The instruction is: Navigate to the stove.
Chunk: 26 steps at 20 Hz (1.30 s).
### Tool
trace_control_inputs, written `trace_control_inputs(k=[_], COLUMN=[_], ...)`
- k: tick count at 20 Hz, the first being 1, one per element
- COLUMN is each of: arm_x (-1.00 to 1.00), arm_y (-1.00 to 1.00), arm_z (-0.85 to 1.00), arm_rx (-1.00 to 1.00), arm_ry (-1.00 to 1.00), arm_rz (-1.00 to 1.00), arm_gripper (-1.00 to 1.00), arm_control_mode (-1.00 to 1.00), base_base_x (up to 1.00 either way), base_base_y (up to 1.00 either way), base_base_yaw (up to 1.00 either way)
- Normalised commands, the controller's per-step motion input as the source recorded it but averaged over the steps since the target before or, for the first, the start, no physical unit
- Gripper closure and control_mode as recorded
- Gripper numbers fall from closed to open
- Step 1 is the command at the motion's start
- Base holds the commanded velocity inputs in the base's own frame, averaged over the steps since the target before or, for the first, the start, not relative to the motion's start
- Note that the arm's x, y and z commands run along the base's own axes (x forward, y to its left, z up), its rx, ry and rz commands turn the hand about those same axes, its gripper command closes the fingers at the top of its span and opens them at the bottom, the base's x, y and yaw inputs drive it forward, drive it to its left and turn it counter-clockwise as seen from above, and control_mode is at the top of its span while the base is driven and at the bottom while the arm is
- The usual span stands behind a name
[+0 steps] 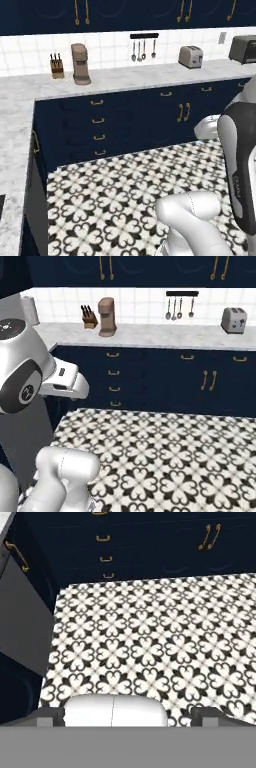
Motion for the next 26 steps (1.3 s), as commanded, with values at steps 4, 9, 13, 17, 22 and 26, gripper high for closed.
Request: trace_control_inputs(k=[4,9,13,17,22,26], arm_x=[0.0,0.0,0.0,0.0,0.0,0.0], arm_y=[0.0,0.0,0.0,0.0,0.0,0.0], arm_z=[0.0,0.0,0.0,0.0,0.0,0.0], arm_rx=[0.0,0.0,0.0,0.0,0.0,0.0], arm_ry=[0.0,0.0,0.0,0.0,0.0,0.0], arm_rz=[0.0,0.0,0.0,0.0,0.0,0.0], arm_gripper=[-1.0,-1.0,-1.0,-1.0,-1.0,-1.0], arm_control_mode=[1.0,1.0,1.0,1.0,1.0,1.0], base_base_x=[0.0,0.0,0.22,0.91,1.0,1.0], base_base_y=[0.0,0.0,0.0,0.16,0.13,0.06], base_base_yaw=[-1.0,-0.99,-0.84,-0.56,-0.42,-0.37])
